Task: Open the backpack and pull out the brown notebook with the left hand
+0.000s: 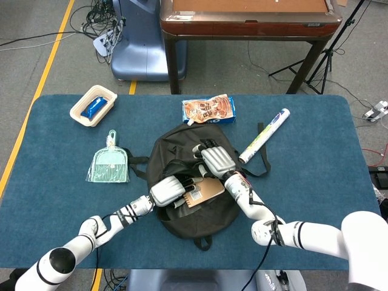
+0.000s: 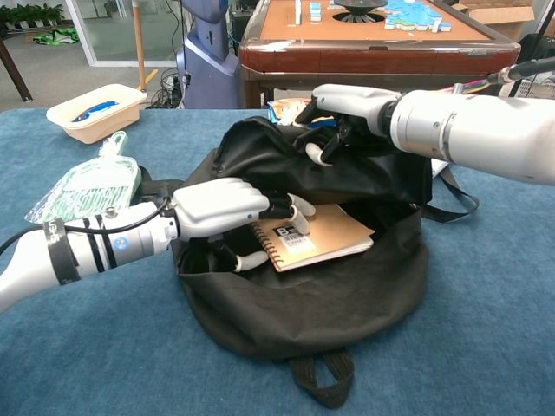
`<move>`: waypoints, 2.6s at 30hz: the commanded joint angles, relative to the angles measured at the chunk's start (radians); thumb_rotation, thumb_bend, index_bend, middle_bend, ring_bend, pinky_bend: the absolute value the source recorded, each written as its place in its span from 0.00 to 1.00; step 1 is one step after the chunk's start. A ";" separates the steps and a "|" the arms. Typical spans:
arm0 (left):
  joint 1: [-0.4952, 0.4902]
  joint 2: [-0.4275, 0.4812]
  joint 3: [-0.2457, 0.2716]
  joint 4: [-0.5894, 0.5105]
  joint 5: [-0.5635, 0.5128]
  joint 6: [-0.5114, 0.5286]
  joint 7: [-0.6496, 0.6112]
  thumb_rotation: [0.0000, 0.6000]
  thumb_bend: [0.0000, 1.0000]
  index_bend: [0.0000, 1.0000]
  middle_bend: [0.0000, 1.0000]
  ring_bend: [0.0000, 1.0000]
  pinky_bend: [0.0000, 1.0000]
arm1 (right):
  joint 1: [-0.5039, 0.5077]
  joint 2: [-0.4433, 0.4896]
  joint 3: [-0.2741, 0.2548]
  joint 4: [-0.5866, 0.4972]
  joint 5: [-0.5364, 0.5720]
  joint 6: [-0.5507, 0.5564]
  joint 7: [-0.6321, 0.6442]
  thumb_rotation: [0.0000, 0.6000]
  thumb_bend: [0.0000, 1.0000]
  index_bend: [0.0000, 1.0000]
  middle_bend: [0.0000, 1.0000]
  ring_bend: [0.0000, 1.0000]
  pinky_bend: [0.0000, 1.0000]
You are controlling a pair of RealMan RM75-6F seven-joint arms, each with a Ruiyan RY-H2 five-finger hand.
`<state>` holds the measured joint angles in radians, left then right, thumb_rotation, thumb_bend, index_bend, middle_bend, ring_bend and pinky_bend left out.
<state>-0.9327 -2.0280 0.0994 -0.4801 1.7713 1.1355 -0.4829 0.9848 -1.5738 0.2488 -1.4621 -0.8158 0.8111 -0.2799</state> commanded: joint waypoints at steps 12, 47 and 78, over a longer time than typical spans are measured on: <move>0.024 0.013 -0.018 -0.069 -0.024 0.132 -0.251 1.00 0.54 0.48 0.53 0.47 0.35 | 0.000 0.011 0.004 0.016 0.011 -0.002 0.007 1.00 0.53 0.58 0.23 0.00 0.00; 0.177 0.562 -0.121 -0.988 -0.065 0.376 -0.291 1.00 0.52 0.52 0.58 0.49 0.41 | -0.169 0.247 -0.114 -0.244 -0.395 -0.012 0.261 1.00 0.17 0.00 0.00 0.00 0.00; -0.063 0.436 -0.279 -0.790 -0.360 -0.240 0.037 1.00 0.42 0.43 0.50 0.44 0.40 | -0.496 0.604 -0.210 -0.442 -0.702 0.373 0.462 1.00 0.16 0.00 0.00 0.00 0.00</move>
<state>-0.9614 -1.5598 -0.1730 -1.2943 1.4446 0.9473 -0.4844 0.4918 -0.9710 0.0389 -1.9068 -1.5160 1.1815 0.1793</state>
